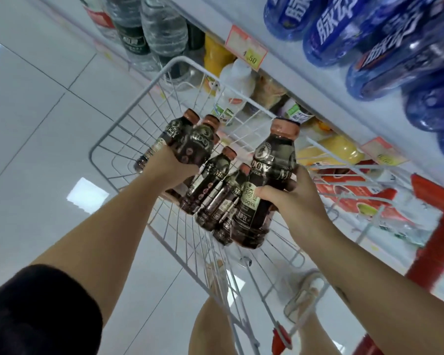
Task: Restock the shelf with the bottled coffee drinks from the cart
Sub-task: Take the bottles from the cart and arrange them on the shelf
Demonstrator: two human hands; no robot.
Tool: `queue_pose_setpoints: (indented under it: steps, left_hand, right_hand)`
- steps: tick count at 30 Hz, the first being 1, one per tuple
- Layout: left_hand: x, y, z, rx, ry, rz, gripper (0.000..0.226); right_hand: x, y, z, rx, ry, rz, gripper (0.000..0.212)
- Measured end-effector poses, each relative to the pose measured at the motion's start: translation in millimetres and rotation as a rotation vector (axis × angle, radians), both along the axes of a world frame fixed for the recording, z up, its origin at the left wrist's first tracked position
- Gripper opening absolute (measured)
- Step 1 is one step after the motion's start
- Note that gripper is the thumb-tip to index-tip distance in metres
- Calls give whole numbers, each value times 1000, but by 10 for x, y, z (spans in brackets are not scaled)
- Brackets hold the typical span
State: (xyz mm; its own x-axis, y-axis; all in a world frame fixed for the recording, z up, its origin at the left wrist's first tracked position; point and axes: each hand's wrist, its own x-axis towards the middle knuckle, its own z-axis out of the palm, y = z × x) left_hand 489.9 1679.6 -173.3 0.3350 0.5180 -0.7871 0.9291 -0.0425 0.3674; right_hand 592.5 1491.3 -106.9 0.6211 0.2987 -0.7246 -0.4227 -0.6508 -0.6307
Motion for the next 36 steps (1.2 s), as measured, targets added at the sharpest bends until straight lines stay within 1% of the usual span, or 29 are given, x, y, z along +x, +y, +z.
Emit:
queue_pose_setpoints:
  steps: [3, 5, 8, 10, 12, 13, 14, 15, 16, 17, 18, 19, 21, 22, 23, 24, 25, 26, 27, 29, 31, 32, 34, 36]
  left_hand:
    - [-138, -244, 447, -288, -201, 119, 37]
    - [-210, -402, 826, -440, -334, 164, 38]
    - [-226, -618, 1471, -511, -473, 149, 33]
    - [-196, -731, 1881, -529, -567, 142, 42]
    - [-180, -833, 2248, -519, -635, 129, 59]
    - [-155, -862, 2394, -498, -660, 126, 66]
    - [-129, -911, 2593, -471, -694, 97, 72]
    - [-68, -946, 2758, -463, -711, 93, 75]
    - [11, -989, 2957, -457, -711, 86, 69]
    - [35, -1017, 3105, -487, -747, 71, 54]
    - [22, -1030, 3242, -504, -826, 14, 38]
    - [48, -1088, 3399, -474, -852, -33, 36]
    - [162, -1212, 3668, -443, -907, -20, 53]
    - [256, -1300, 3845, -423, -879, -41, 60]
    - [336, -1393, 4007, -391, -853, -63, 60]
    - [348, -1490, 4171, -371, -895, -124, 50]
    - [397, -1578, 4305, -344, -929, -156, 35]
    - [444, -1707, 4465, -307, -965, -216, 30]
    - [481, -1849, 4626, -263, -990, -259, 33]
    - [583, -2149, 4890, -157, -1048, -330, 41]
    - [708, -2482, 5075, -58, -1097, -348, 52]
    - [773, -2651, 5159, -7, -1116, -364, 58]
    - [908, -3032, 5312, 52, -1160, -407, 68]
    - [1055, -3451, 5449, 98, -1212, -443, 68]
  right_hand:
    - [40, -48, 318, 57, -8, 5, 40]
    - [67, -92, 631, 96, -11, 7, 39]
    - [93, -166, 1175, 187, -23, -1, 49]
    - [94, -247, 1545, 257, -32, -15, 50]
    - [78, -343, 1914, 340, -51, -53, 53]
    - [73, -400, 2086, 387, -63, -88, 59]
    - [74, -466, 2241, 439, -73, -133, 65]
    - [79, -540, 2386, 491, -82, -178, 66]
    - [78, -612, 2546, 537, -90, -222, 62]
    - [79, -689, 2712, 586, -89, -265, 54]
    - [92, -772, 2871, 631, -84, -305, 48]
    - [108, -868, 3020, 671, -77, -345, 43]
    - [143, -1074, 3294, 747, -62, -404, 40]
    - [166, -1187, 3418, 777, -55, -413, 43]
    - [188, -1294, 3541, 799, -47, -414, 49]
    - [208, -1396, 3667, 813, -46, -412, 55]
    - [234, -1509, 3776, 827, -50, -401, 55]
    - [256, -1627, 3881, 835, -67, -380, 50]
    - [268, -1738, 3987, 832, -100, -355, 48]
    - [309, -1966, 4153, 814, -204, -297, 58]
    - [382, -2247, 4272, 804, -303, -271, 83]
    - [431, -2411, 4334, 802, -336, -271, 83]
    - [561, -2789, 4472, 821, -399, -272, 69]
    - [695, -3195, 4614, 840, -479, -252, 61]
